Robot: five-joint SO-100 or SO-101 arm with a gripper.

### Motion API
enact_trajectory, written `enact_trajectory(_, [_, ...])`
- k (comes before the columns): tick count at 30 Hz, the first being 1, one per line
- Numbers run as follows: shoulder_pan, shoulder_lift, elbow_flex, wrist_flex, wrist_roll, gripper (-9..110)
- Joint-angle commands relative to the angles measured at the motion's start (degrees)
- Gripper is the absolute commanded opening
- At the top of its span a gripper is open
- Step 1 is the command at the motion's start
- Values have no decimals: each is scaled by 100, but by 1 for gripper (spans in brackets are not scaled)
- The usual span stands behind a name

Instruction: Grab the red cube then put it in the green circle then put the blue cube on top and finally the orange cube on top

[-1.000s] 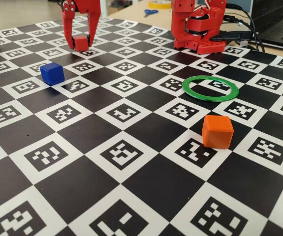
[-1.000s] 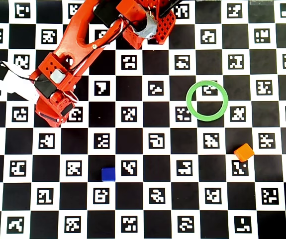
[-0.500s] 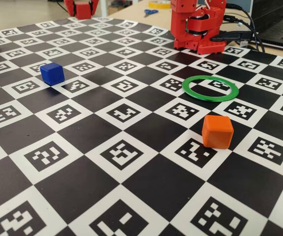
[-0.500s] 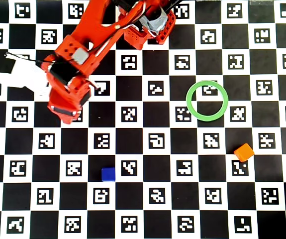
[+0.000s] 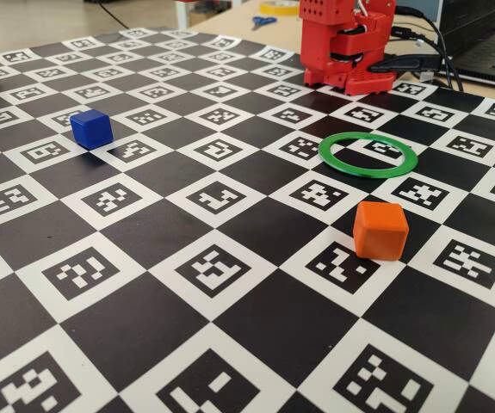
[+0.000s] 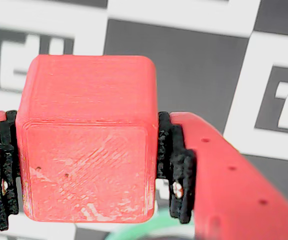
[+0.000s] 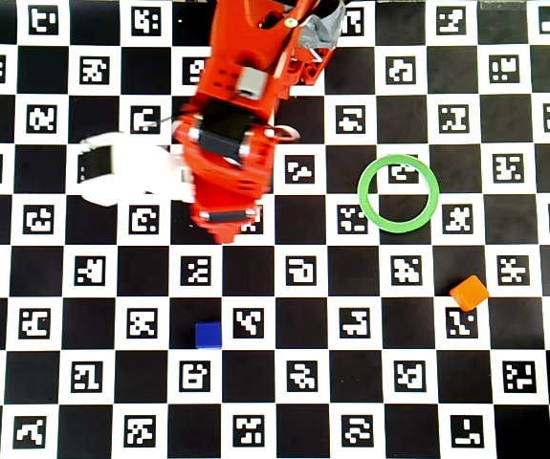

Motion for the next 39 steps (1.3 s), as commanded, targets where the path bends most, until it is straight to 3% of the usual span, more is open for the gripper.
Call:
enact_trajectory(1, [-791, 527, 79, 62, 272, 11])
enact_trajectory(13, [-2522, 932, 1547, -800, 536, 11])
enact_trajectory(26, [-3885, 615, 2320, -1740, 1767, 11])
enact_trajectory(33, [-4430, 439, 2751, -1960, 2769, 9])
enact_trajectory(39, [-4641, 686, 2777, -2276, 4219, 9])
